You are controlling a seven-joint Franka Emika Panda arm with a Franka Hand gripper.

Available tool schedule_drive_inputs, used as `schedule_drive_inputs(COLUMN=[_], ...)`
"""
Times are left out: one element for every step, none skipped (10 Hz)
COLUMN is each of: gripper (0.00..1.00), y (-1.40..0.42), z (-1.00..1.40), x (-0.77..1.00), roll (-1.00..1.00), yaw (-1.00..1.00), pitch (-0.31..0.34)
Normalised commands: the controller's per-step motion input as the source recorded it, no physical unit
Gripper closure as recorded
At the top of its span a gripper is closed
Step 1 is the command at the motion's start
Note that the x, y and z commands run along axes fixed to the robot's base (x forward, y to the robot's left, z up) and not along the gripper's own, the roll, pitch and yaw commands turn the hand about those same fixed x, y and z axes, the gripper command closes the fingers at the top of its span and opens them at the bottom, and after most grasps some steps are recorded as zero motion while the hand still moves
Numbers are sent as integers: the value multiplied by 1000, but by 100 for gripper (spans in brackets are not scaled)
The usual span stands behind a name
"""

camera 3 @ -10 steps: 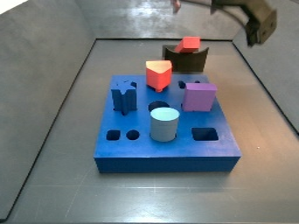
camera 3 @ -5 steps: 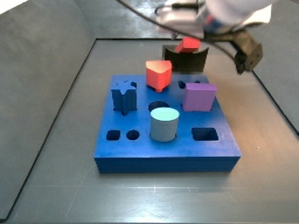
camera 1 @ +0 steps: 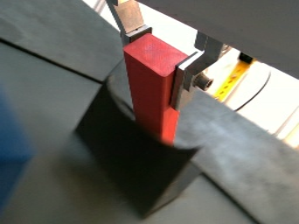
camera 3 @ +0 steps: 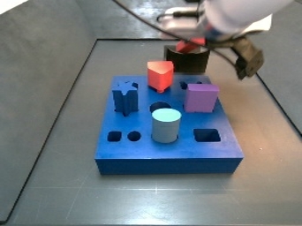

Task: Pick up the rectangle object. Move up. Place the rectangle object on the fixture. Regrasp the rectangle object. Move to above the board. Insert the rectangle object.
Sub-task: Move to above the board.

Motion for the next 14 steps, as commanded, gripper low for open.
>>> schedule_drive_inputs(gripper=[100, 100, 100, 100, 100, 100, 100, 100, 100, 100, 100, 100, 100, 100], y=[37, 39, 39, 35, 35, 32, 27, 19, 15, 4, -3, -17, -21, -22], z=[1000, 1000, 1000, 1000, 1000, 1000, 1000, 1000, 1000, 1000, 907, 623, 508, 332], x=[68, 60, 57, 52, 47, 42, 36, 26, 29, 37, 36, 43, 39, 38], roll=[247, 153, 119, 79, 70, 56, 39, 14, -9, -25, -30, -28, -24, -24], yaw=[-315, -304, -292, -239, -190, -134, -77, -4, 42, 98, 124, 173, 186, 203], pitch=[-114, -17, 33, 113, 154, 184, 209, 233, 238, 238, 237, 213, 196, 162])
